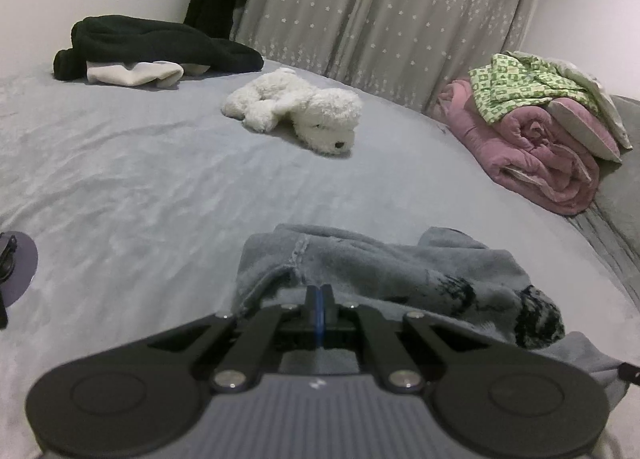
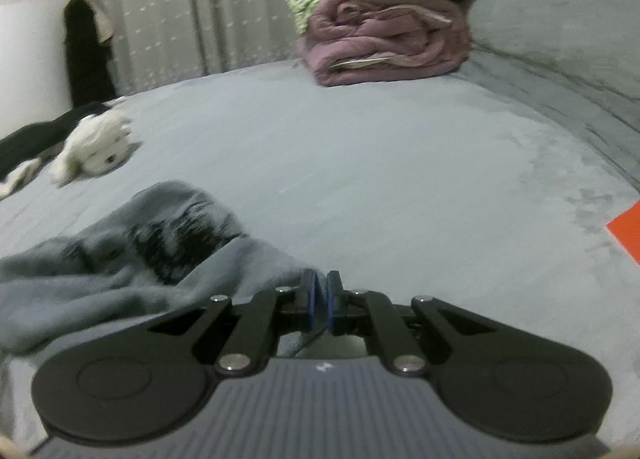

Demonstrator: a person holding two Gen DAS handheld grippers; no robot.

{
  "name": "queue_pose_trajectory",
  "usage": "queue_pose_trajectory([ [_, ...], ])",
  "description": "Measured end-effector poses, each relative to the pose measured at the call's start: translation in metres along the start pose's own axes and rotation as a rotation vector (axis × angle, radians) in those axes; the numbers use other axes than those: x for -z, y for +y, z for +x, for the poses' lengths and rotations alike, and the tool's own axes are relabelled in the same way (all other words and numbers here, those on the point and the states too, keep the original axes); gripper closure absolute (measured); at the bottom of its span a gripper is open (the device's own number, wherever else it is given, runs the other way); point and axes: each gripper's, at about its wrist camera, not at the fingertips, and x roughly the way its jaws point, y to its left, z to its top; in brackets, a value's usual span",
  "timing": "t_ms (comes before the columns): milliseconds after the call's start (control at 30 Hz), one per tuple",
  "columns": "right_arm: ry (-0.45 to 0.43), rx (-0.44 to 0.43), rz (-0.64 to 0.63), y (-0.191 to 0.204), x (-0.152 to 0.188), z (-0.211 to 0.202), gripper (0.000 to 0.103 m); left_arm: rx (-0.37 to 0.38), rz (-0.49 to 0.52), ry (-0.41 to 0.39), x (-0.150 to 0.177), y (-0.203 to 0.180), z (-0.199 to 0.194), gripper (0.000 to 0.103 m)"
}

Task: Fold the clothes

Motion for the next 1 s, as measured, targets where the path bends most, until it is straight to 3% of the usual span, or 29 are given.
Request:
queue_pose_trajectory([
  [200,-0.075,0.161,-0.038,-0.005,0.0,0.019,0.103,-0.019,-0.028,0.019,0.001,0.005,0.02,0.103],
  [300,-0.021,0.077,0.043,-0.012,-0.002,0.023,0.1,-0.002,-0.065,0.052,-0.002,0.009,0.027,0.102],
  [400,0.008,0.014,0.033,-0.006,0.001,0.022,0.089,0.011,-0.079,0.073,-0.002,0.014,0.028,0.099],
  [467,0.043,-0.004,0.016,-0.004,0.006,0.023,0.088,0.025,-0.091,0.087,-0.002,0.017,0.027,0.092],
  [533,0.083,-0.027,0.021,-0.006,0.01,0.025,0.083,0.039,-0.095,0.099,-0.001,0.02,0.026,0.075],
  [600,0.113,-0.052,0.046,-0.011,0.012,0.025,0.069,0.038,-0.082,0.103,0.001,0.022,0.022,0.061],
  [633,0.124,-0.064,0.061,-0.014,0.013,0.024,0.067,0.034,-0.072,0.103,0.002,0.022,0.021,0.058],
  [767,0.159,-0.116,0.125,-0.021,0.014,0.016,0.066,0.042,-0.057,0.127,0.005,0.028,0.015,0.055],
  [900,0.21,-0.19,0.189,-0.022,0.018,0.004,0.053,0.066,-0.031,0.147,0.008,0.035,0.008,0.052],
  [1000,0.269,-0.242,0.239,-0.023,0.025,0.0,0.051,0.086,0.03,0.144,0.012,0.039,0.001,0.052],
])
